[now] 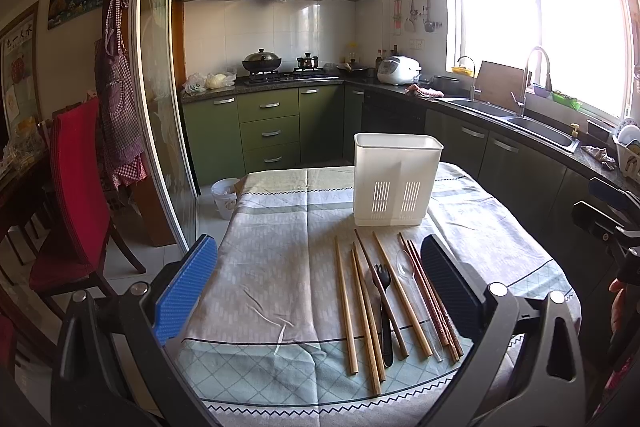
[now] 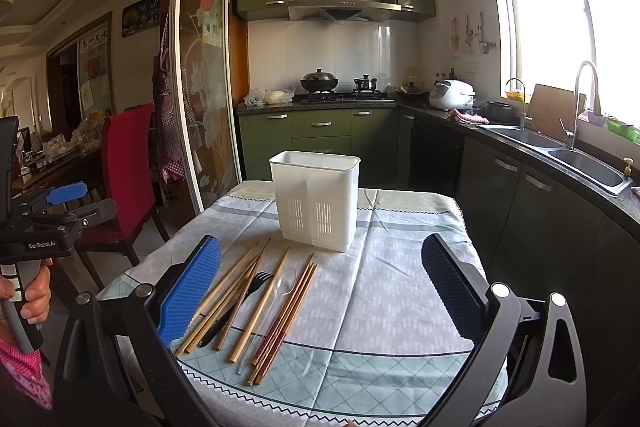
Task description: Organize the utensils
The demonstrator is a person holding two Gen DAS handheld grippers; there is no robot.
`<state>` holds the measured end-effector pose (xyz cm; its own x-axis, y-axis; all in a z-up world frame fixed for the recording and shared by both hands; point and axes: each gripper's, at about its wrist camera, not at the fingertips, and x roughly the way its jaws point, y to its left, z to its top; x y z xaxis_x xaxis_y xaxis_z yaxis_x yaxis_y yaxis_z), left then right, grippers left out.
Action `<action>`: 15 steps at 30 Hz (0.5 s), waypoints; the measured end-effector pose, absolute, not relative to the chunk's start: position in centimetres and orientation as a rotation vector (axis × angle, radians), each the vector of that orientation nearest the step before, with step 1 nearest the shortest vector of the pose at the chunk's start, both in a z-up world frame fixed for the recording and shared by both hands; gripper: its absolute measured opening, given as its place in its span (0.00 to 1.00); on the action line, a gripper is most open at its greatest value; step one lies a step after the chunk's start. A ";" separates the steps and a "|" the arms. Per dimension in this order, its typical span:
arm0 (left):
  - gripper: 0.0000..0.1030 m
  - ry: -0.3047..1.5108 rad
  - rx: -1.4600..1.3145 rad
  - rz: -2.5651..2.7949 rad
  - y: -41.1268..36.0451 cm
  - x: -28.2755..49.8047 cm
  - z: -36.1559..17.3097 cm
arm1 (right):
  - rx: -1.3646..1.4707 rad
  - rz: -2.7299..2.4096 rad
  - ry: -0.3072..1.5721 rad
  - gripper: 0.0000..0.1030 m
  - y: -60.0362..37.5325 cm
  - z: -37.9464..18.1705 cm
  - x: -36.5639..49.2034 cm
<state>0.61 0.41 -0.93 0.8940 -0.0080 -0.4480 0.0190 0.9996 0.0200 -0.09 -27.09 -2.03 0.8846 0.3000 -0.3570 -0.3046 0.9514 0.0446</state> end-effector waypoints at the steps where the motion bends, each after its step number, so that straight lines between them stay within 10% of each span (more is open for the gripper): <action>1: 0.94 0.464 0.024 -0.013 0.4 0.6 -0.9 | -0.013 0.314 0.369 0.96 -27.0 -2.2 -0.1; 15: 0.94 0.465 0.022 -0.013 0.5 0.5 -0.9 | -0.011 0.315 0.371 0.96 -27.1 -2.2 0.0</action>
